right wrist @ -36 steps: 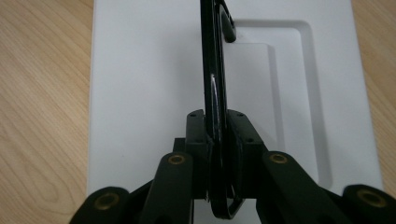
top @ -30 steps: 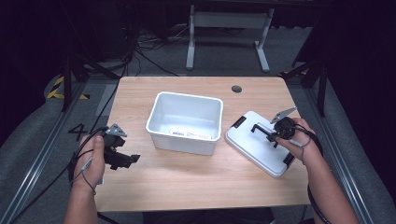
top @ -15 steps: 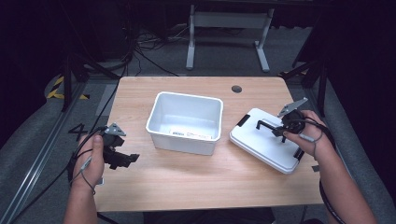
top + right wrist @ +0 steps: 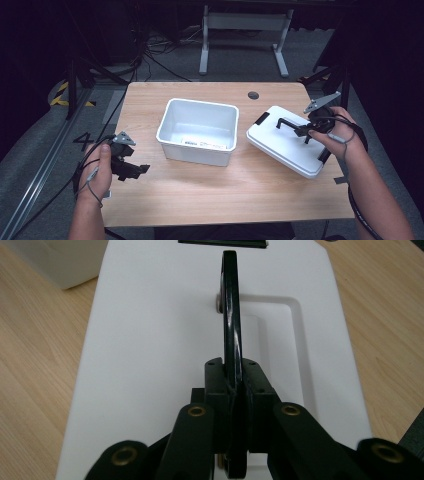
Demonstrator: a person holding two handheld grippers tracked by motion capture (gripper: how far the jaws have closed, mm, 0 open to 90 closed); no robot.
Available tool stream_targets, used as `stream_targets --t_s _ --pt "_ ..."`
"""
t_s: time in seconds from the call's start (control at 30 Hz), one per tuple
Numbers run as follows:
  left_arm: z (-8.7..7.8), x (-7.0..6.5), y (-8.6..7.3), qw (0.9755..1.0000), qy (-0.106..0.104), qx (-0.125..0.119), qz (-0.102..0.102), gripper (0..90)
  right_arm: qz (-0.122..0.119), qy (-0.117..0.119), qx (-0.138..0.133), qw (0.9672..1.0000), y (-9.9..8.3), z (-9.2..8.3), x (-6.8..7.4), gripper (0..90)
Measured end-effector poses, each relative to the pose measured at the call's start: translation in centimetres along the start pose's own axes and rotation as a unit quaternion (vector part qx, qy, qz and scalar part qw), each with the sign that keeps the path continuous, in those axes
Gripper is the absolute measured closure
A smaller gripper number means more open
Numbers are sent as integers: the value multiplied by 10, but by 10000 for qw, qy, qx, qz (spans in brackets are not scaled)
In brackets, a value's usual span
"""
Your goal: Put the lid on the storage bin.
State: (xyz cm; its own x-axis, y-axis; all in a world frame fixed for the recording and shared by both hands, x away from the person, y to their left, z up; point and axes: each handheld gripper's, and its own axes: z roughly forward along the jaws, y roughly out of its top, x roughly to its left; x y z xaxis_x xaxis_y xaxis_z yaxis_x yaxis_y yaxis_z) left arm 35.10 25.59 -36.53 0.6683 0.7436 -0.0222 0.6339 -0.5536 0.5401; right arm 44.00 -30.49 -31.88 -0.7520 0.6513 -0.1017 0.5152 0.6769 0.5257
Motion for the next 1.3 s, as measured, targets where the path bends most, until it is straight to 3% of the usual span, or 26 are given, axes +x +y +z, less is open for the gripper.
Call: stream_targets --t_s 0.07,0.13,0.33,0.77,0.97,1.07,1.17,1.2,1.3 --pt "0 -1 0 10000 -58 7 -76 202 -42 -10 -43 10000 1 -2 -1 845" --pt "-1 1 0 10000 -20 1 6 202 -64 -26 -113 9999 4 -6 -1 845" --pt "-1 1 1 10000 -61 -26 -72 202 -101 -41 -287 9995 10 -16 -3 845" --pt "0 0 1 10000 -70 -24 -39 203 -239 -64 -500 9984 24 -35 -2 845" --pt "-1 -1 -2 9999 -87 -57 -137 205 -346 -4 -635 9974 38 -43 2 845" --pt "-1 -2 -4 9998 -107 -46 -150 205 -527 85 -762 9957 54 -49 9 846" --pt "-2 0 -4 10000 -64 -55 -38 205 -631 151 -827 9945 63 -49 12 845" --pt "-2 -2 -5 9998 -100 -61 -162 205 -654 183 -841 9941 67 -49 14 846" --pt "-4 -1 -5 9999 -93 -83 -119 205 -773 229 -874 9929 79 -48 20 845"
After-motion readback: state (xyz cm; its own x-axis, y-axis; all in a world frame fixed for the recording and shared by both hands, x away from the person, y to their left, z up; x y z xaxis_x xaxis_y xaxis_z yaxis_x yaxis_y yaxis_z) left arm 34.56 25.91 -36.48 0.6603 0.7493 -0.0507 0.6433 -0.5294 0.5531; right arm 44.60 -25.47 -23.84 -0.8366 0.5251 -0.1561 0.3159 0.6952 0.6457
